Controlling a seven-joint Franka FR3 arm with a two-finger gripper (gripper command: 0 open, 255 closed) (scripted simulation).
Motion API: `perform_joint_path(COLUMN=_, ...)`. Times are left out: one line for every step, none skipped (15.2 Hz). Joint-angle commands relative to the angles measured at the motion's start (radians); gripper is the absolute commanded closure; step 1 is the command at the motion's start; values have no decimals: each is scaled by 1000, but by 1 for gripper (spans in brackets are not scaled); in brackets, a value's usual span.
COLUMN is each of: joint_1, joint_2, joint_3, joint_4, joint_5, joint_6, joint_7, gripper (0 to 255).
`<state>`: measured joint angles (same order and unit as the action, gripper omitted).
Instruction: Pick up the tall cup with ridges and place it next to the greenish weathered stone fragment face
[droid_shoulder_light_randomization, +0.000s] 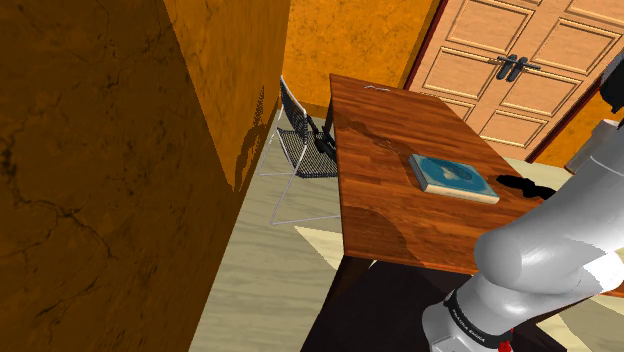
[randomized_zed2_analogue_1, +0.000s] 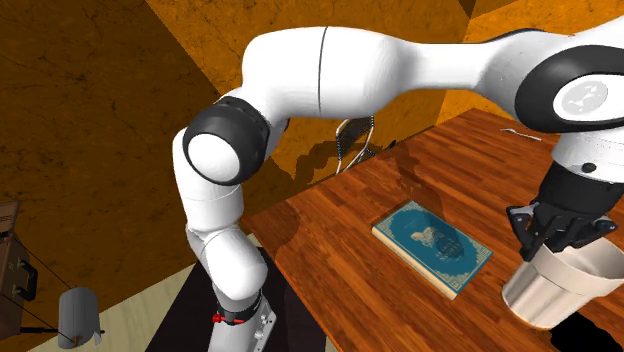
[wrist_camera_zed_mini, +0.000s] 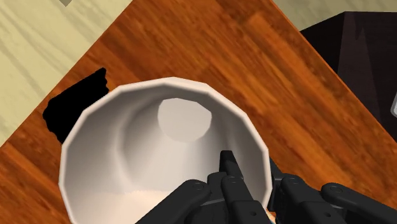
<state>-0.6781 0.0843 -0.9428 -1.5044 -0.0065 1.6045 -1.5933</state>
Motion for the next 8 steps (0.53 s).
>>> perform_joint_path(joint_1=-56, joint_2=67, joint_3=-26, joint_4=53, joint_5=63, joint_6=-9, joint_7=-84, gripper=255)
perform_joint_path(joint_1=-107, joint_2=123, joint_3=-38, joint_4=99, joint_5=113, joint_6=-21, joint_7=-137, gripper=255)
perform_joint_path(joint_1=-104, joint_2=115, joint_3=-32, joint_4=79, joint_5=106, joint_6=-5, joint_7=-132, gripper=255)
perform_joint_path(joint_1=-99, joint_2=108, joint_3=-32, joint_4=59, joint_5=100, joint_6=11, joint_7=-129, gripper=255)
perform_joint_path(joint_1=-94, joint_2=102, joint_3=-31, joint_4=40, joint_5=95, joint_6=26, joint_7=-125, gripper=255)
perform_joint_path(joint_1=-89, joint_2=97, joint_3=-31, joint_4=21, joint_5=90, joint_6=41, joint_7=-122, gripper=255)
perform_joint_path(joint_1=-84, joint_2=92, joint_3=-31, joint_4=3, joint_5=86, joint_6=56, joint_7=-119, gripper=255)
perform_joint_path(joint_1=-80, joint_2=87, joint_3=-31, joint_4=-15, joint_5=82, joint_6=71, joint_7=-116, gripper=255)
